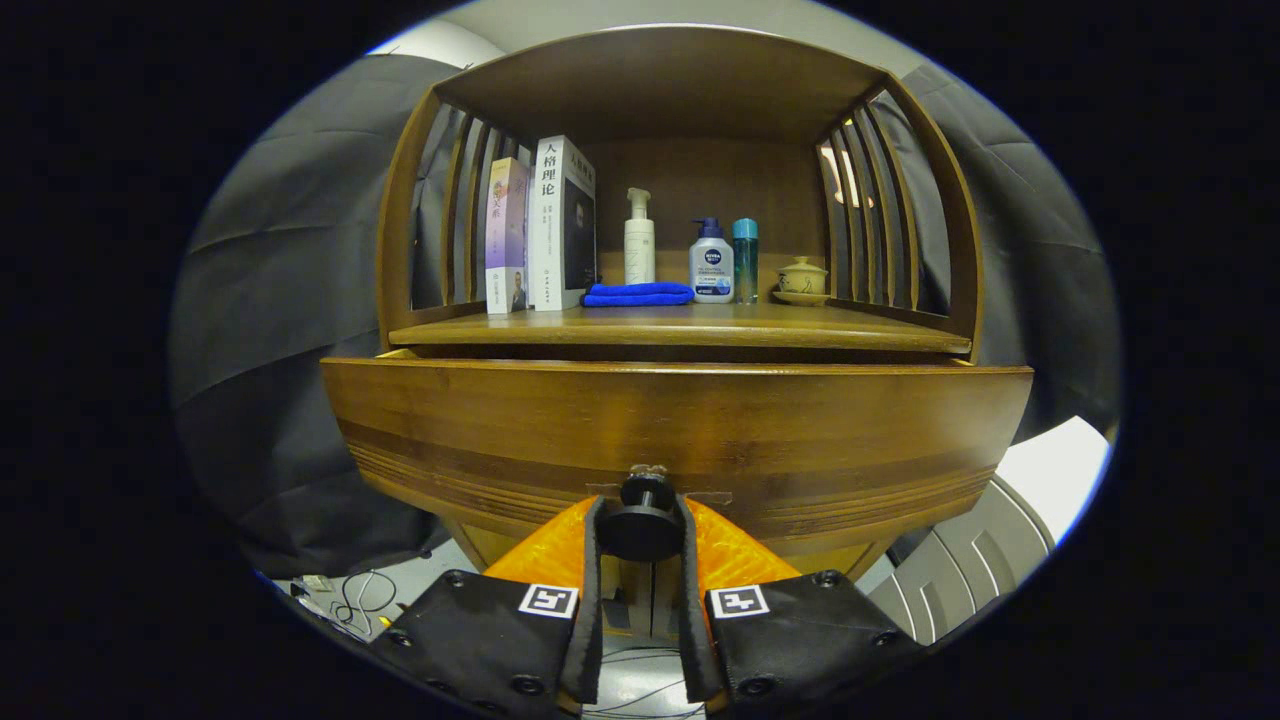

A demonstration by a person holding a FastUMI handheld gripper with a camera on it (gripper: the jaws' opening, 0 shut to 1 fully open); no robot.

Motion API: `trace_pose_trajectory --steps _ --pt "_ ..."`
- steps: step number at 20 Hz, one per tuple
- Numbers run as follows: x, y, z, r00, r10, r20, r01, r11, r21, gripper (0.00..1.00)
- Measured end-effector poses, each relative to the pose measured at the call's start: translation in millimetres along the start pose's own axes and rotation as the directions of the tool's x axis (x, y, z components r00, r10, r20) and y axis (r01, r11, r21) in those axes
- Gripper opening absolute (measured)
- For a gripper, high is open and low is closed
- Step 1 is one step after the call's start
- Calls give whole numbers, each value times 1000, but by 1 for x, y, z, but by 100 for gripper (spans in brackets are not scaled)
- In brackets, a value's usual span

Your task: Pull open the drawer, take out the items inside it, and place them on the countertop above the cabinet.

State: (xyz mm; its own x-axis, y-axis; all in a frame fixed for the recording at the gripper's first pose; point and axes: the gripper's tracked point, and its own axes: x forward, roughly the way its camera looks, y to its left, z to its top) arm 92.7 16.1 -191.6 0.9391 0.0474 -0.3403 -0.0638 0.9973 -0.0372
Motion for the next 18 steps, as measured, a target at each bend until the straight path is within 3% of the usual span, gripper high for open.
trace_pose_trajectory --steps 18 --pt "-97 15 -38 995 89 -49 -92 994 -58 34"
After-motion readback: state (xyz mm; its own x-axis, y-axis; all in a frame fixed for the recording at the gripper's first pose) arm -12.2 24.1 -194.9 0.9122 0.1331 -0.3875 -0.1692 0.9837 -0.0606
